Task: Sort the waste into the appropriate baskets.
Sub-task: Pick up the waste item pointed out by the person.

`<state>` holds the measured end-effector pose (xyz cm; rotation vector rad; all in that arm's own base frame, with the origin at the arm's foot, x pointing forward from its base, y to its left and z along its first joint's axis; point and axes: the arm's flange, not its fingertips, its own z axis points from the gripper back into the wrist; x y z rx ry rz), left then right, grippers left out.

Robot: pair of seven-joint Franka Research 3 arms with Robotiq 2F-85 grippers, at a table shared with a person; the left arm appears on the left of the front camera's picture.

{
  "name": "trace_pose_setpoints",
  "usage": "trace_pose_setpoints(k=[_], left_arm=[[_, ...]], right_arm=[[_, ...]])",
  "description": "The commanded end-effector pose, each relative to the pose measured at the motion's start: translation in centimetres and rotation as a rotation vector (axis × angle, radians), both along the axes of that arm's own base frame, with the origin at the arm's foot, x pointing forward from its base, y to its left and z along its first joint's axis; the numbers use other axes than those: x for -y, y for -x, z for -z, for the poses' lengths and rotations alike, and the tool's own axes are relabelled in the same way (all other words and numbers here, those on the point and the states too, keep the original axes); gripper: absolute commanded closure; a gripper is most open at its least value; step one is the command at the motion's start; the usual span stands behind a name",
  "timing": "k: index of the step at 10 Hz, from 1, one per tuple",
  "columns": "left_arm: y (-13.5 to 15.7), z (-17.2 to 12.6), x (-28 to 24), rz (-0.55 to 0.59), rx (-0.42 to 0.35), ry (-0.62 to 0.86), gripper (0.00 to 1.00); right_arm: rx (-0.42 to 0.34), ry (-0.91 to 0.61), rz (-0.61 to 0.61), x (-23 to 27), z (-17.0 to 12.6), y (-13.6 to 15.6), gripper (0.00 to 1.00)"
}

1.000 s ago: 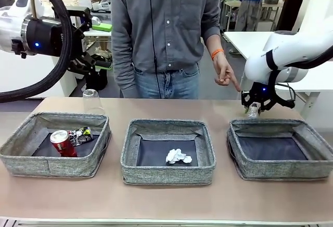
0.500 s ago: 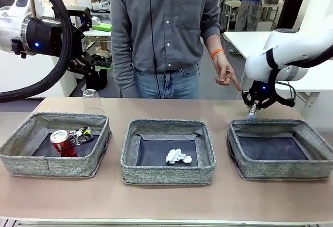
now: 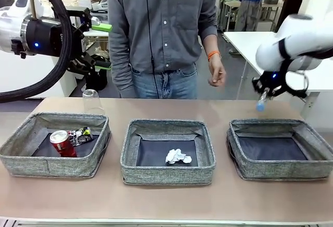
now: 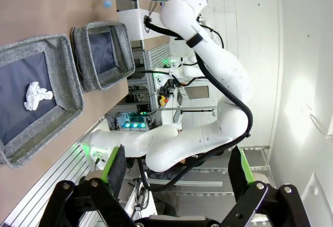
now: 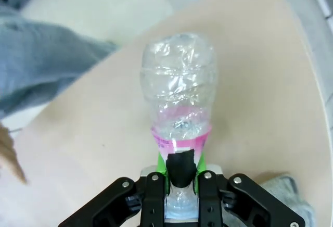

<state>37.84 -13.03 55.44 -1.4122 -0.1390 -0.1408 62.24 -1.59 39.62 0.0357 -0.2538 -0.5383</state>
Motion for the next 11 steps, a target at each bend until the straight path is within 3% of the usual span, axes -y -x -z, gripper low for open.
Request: trace_pose_setpoints(k=[1,3,4,6,8,9,10,11], left_arm=[[0.1,-0.3,0.3,-0.006,-0.011,0.016,0.00],[0.1,-0.3,0.3,-0.006,-0.011,0.016,0.00],[0.1,-0.3,0.3,-0.006,-0.011,0.016,0.00],[0.1,-0.3,0.3,-0.006,-0.011,0.016,0.00],[0.1,-0.3,0.3,-0.006,-0.011,0.016,0.00],[0.1,-0.3,0.3,-0.006,-0.011,0.016,0.00],[0.1,-0.3,0.3,-0.006,-0.011,0.016,0.00],[0.1,-0.3,0.3,-0.006,-0.011,0.016,0.00]], right_arm=[[0.017,0.004,0.058,-0.8,-7.0,4.5,0.87],[-0.135,-0.129,-0.009,-1.7,-12.2,7.9,0.87],[-0.136,-0.165,-0.052,-3.9,-14.1,10.0,0.87],[-0.053,-0.215,-0.192,-11.2,-15.9,13.8,0.87],[-0.085,-0.172,-0.464,-18.2,-15.4,15.6,0.87],[-0.106,-0.160,-0.540,-19.8,-14.6,14.9,0.87],[-0.105,-0.180,-0.334,-17.1,-17.0,15.8,0.87],[-0.105,-0.180,-0.334,-17.1,-17.0,15.8,0.87]])
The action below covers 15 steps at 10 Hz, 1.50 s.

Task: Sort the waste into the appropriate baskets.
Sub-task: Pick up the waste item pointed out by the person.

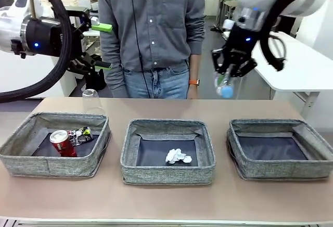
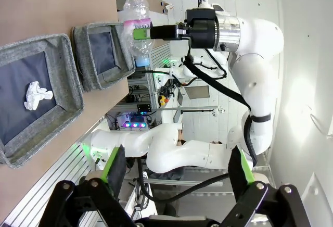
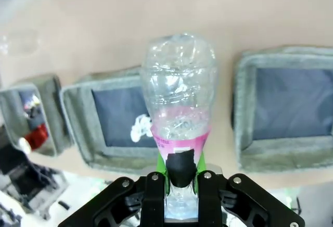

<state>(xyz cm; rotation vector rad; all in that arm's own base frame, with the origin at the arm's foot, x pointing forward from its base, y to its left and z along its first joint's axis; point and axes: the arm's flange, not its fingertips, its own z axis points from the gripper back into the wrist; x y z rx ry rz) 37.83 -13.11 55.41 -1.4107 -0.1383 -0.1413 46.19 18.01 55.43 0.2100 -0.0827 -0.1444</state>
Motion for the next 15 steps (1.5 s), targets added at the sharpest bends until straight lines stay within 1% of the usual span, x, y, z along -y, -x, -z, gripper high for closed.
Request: trace_pose_setpoints(k=[1,3,4,5,6,7,8,9,10,11,12,13,14,15], left_arm=[[0.1,-0.3,0.2,-0.007,-0.011,0.017,0.00],[0.1,-0.3,0.2,-0.007,-0.011,0.017,0.00],[0.1,-0.3,0.2,-0.007,-0.011,0.017,0.00],[0.1,-0.3,0.2,-0.007,-0.011,0.017,0.00],[0.1,-0.3,0.2,-0.007,-0.011,0.017,0.00],[0.1,-0.3,0.2,-0.007,-0.011,0.017,0.00],[0.1,-0.3,0.2,-0.007,-0.011,0.017,0.00],[0.1,-0.3,0.2,-0.007,-0.011,0.017,0.00],[0.1,-0.3,0.2,-0.007,-0.011,0.017,0.00],[0.1,-0.3,0.2,-0.007,-0.011,0.017,0.00],[0.1,-0.3,0.2,-0.007,-0.011,0.017,0.00],[0.1,-0.3,0.2,-0.007,-0.011,0.017,0.00],[0.1,-0.3,0.2,-0.007,-0.011,0.017,0.00],[0.1,-0.3,0.2,-0.007,-0.011,0.017,0.00]], right_arm=[[0.003,-0.014,0.083,2.5,-1.1,-0.3,0.87],[0.003,-0.014,0.083,2.5,-1.1,-0.3,0.87],[0.010,-0.008,0.062,3.0,-0.8,-0.6,0.79],[-0.003,-0.018,0.071,0.4,-3.3,-1.0,0.79],[-0.006,-0.004,0.058,-2.8,-6.8,-1.1,0.79],[-0.036,0.005,0.054,-6.3,-10.4,-0.8,0.79],[-0.091,0.044,0.073,-10.0,-14.0,-0.1,0.79],[-0.117,0.090,0.069,-11.7,-15.9,0.5,0.79],[-0.102,0.136,0.049,-13.8,-18.6,1.7,0.79],[-0.102,0.146,0.057,-15.2,-20.6,2.8,0.79],[-0.076,0.149,0.033,-16.1,-22.1,4.0,0.79],[-0.060,0.154,0.057,-16.5,-23.3,5.0,0.79],[-0.038,0.131,0.042,-16.4,-24.2,5.8,0.79],[-0.052,0.105,0.012,-16.3,-24.5,6.2,0.79]])
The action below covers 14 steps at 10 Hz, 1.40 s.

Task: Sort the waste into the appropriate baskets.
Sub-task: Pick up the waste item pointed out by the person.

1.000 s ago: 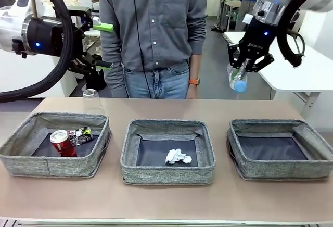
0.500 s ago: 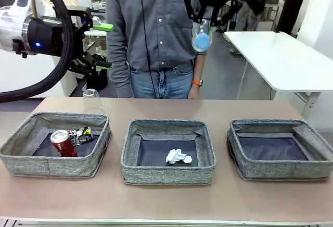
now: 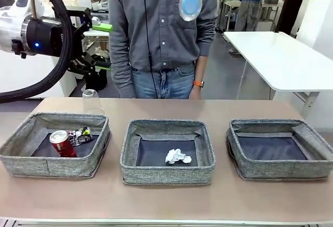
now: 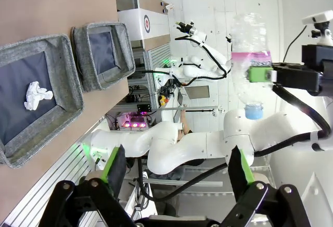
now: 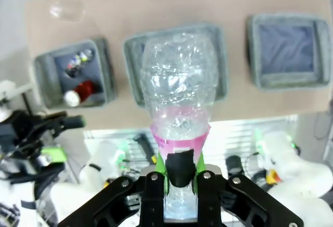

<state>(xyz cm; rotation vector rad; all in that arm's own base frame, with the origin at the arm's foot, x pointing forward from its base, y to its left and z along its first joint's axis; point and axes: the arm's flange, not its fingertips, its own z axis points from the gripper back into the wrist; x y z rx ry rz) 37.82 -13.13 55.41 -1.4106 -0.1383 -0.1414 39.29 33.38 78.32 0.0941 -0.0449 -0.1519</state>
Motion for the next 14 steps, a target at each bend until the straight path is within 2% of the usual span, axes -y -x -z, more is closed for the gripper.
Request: trace_pose_setpoints(k=[1,3,4,6,7,8,14], left_arm=[[0.1,-0.3,0.2,-0.007,-0.011,0.017,0.00],[0.1,-0.3,0.2,-0.007,-0.011,0.017,0.00],[0.1,-0.3,0.2,-0.007,-0.011,0.017,0.00],[0.1,-0.3,0.2,-0.007,-0.011,0.017,0.00],[0.1,-0.3,0.2,-0.007,-0.011,0.017,0.00],[0.1,-0.3,0.2,-0.007,-0.011,0.017,0.00],[0.1,-0.3,0.2,-0.007,-0.011,0.017,0.00]], right_arm=[[-0.011,0.013,0.010,0.1,0.9,-0.4,0.79],[0.000,-0.001,-0.001,0.0,0.0,0.0,0.79],[0.027,-0.031,-0.059,-1.1,0.8,0.1,0.79],[0.137,-0.162,-0.133,-4.4,1.5,0.9,0.79],[0.189,-0.139,-0.105,-5.1,1.6,0.8,0.79],[0.080,-0.093,-0.068,-3.4,-0.1,0.2,0.79],[0.080,-0.093,-0.068,-3.4,-0.1,0.2,0.79]])
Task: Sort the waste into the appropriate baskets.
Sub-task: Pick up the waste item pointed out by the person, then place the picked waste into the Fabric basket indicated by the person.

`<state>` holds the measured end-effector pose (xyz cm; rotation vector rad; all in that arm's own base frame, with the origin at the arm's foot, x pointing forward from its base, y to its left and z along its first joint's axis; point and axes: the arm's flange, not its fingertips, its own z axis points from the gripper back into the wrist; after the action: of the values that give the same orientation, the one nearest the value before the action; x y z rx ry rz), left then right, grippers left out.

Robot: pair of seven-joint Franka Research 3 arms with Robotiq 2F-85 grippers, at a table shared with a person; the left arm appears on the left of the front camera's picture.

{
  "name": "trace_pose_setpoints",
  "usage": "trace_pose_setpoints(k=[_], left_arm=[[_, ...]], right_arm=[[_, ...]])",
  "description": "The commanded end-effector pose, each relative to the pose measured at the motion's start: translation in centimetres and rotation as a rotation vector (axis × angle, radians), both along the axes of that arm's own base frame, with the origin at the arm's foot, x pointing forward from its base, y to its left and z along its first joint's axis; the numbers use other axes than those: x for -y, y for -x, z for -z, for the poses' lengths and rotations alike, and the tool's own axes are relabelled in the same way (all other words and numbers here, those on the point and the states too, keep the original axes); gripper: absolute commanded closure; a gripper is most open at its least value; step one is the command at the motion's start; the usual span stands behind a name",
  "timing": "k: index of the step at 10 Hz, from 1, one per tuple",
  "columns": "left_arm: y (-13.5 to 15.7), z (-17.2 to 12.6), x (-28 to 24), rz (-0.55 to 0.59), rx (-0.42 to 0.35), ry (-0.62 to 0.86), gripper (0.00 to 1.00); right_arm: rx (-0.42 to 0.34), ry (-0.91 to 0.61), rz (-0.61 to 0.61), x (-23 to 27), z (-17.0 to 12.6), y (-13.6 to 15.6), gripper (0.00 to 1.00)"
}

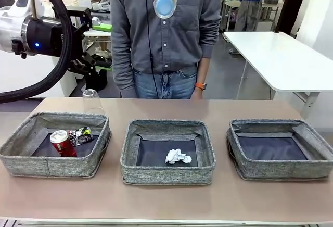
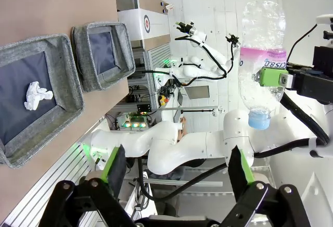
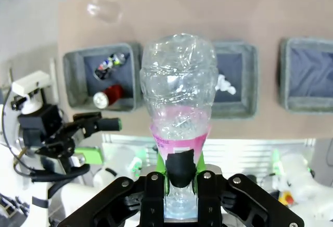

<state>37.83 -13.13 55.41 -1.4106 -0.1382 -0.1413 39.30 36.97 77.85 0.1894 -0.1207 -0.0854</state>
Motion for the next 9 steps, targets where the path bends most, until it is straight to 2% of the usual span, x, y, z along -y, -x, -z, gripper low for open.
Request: trace_pose_setpoints(k=[1,9], left_arm=[[0.13,-0.36,0.19,-0.007,-0.010,0.017,0.00],[0.13,-0.36,0.19,-0.007,-0.010,0.017,0.00]], right_arm=[[-0.006,-0.005,-0.004,0.22,-0.57,0.17,0.79],[-0.006,-0.005,-0.004,0.22,-0.57,0.17,0.79]])
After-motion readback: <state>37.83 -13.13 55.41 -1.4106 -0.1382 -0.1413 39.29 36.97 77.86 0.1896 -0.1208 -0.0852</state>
